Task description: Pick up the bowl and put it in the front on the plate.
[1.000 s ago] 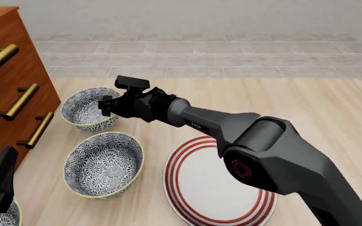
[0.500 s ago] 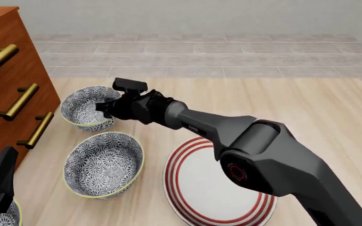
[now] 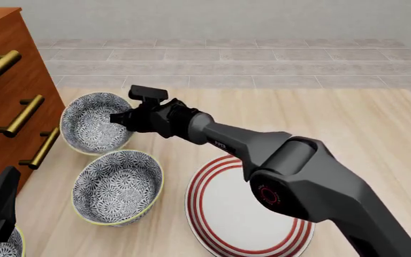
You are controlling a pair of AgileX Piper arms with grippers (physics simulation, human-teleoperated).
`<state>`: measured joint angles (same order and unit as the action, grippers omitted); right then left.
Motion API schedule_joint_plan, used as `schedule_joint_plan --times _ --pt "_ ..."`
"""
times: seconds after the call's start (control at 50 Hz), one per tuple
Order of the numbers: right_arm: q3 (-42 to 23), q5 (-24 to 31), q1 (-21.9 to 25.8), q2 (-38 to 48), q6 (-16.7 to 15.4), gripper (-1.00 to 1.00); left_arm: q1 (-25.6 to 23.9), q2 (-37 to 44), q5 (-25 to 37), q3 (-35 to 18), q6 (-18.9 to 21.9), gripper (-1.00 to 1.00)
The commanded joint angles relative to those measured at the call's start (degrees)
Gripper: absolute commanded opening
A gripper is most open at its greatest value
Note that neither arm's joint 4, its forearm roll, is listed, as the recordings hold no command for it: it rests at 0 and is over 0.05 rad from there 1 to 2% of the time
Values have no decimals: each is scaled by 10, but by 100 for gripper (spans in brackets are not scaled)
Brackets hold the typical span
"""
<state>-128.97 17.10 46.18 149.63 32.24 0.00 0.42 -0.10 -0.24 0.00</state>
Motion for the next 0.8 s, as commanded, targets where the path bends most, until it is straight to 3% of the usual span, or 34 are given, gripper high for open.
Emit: schedule_joint_plan --times 0.02,0.3,0.8 --pt "-19 4 -6 -5 0 -100 0 0 0 0 0 100" --pt "-48 21 -20 -12 -5 -100 0 0 0 0 0 100" --pt "26 19 -67 -93 -30 -100 0 0 0 0 0 100"
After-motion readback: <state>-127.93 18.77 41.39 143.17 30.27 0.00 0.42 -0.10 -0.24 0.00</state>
